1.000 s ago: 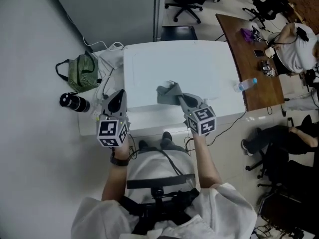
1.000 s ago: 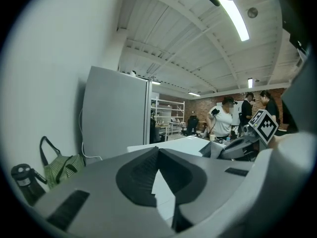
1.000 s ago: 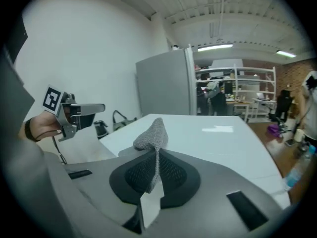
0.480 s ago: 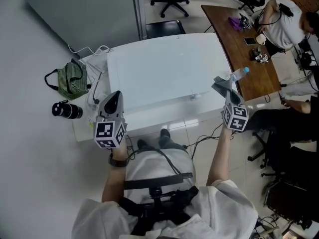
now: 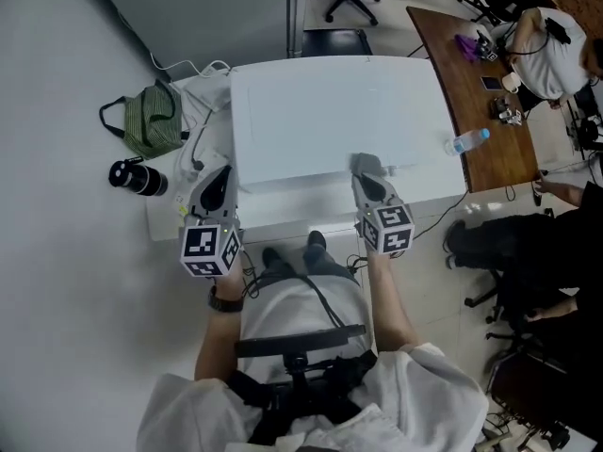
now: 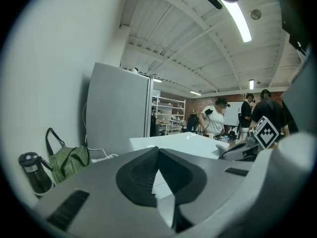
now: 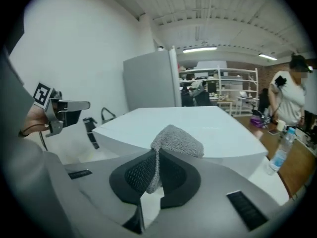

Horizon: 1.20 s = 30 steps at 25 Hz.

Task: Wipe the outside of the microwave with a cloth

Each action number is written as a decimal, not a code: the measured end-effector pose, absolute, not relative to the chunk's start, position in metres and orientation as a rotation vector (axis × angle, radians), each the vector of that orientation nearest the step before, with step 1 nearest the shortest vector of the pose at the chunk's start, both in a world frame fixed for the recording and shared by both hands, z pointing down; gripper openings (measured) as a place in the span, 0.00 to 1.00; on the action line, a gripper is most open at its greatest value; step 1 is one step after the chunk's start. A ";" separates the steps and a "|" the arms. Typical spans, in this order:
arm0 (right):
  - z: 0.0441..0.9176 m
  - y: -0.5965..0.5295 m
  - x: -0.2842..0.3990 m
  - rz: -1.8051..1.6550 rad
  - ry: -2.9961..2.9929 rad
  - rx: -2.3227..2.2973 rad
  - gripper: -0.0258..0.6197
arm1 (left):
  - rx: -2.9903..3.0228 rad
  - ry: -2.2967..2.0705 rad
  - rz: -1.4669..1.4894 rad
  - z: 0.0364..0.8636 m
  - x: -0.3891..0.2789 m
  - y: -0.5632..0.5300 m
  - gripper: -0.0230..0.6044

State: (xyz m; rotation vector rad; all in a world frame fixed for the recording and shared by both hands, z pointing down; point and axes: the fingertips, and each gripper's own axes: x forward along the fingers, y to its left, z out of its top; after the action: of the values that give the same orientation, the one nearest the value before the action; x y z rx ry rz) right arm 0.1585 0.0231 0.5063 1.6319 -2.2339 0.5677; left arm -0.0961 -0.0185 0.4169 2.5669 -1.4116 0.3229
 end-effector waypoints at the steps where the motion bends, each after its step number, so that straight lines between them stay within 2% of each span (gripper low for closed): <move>1: 0.506 0.021 0.125 0.558 -2.282 1.563 0.08 | 2.557 -1.428 0.316 0.417 -0.109 -0.015 0.08; 10: 0.496 0.027 -0.155 0.513 -2.609 0.947 0.08 | 2.435 -1.603 0.267 0.420 -0.239 0.022 0.08; 15: 0.506 0.050 -0.238 0.573 -2.682 0.733 0.08 | 2.365 -1.664 0.242 0.428 -0.287 0.041 0.08; 18: 0.522 0.038 -0.227 0.562 -2.634 0.870 0.08 | 2.358 -1.643 0.240 0.434 -0.291 0.047 0.08; 22: 0.538 0.027 -0.166 0.580 -2.541 1.111 0.08 | 2.379 -1.602 0.242 0.438 -0.279 0.046 0.08; 26: 0.550 0.030 -0.081 0.586 -2.438 1.293 0.08 | 2.429 -1.556 0.243 0.436 -0.245 0.040 0.08; 30: 0.561 0.038 0.035 0.625 -2.306 1.530 0.08 | 2.476 -1.515 0.259 0.426 -0.197 0.038 0.08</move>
State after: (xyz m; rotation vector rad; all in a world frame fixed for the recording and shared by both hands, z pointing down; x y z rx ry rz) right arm 0.0345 0.0385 0.5610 1.5305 -2.3062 0.6252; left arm -0.1969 0.0381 0.4264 2.4755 -1.5148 0.2590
